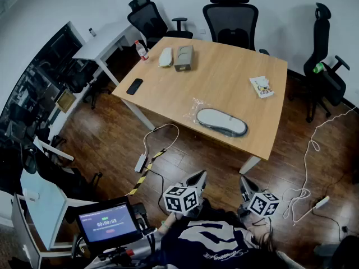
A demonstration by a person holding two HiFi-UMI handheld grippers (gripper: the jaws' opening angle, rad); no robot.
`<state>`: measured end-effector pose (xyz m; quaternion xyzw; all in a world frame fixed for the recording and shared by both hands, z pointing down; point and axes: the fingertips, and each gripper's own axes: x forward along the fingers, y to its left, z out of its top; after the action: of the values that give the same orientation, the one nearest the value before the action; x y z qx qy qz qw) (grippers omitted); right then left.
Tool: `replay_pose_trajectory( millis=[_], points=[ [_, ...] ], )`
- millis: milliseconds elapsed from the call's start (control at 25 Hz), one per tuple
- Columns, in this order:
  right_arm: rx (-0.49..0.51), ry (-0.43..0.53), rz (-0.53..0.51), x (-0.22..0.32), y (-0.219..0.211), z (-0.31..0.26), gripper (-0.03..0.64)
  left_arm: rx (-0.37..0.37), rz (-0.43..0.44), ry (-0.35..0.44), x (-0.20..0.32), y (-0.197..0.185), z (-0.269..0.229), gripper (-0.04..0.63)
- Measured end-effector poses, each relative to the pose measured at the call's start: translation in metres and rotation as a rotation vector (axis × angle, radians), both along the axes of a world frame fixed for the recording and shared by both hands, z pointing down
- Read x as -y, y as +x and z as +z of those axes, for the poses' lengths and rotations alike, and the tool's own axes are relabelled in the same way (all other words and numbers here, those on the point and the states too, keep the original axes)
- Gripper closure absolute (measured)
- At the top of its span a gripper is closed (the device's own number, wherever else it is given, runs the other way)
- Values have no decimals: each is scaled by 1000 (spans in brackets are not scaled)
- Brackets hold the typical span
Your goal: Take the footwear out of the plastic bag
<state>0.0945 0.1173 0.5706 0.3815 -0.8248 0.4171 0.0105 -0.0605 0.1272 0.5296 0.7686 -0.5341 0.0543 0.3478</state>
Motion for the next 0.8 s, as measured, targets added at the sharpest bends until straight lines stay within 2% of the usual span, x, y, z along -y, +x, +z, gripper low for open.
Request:
replay_pose_trajectory(
  millis=[200,240,360,600,800],
  points=[
    [5,-24,-1,11,5,8,618,30,-33,-7,8,-11,7,594],
    [3,-26,-3,10,6,10,596,30,-47,-6,8,-15,7,594],
    [-3,-30,-3,13,6,11,589,38,-87,2,17,-30,6,594],
    [-4,-55,35,80,-5,27,588,61,-134,-24,97,-79,29,594],
    [-36,-80,96,129,-16,26,577,81,-89,-43,163,-108,36,594]
  ],
)
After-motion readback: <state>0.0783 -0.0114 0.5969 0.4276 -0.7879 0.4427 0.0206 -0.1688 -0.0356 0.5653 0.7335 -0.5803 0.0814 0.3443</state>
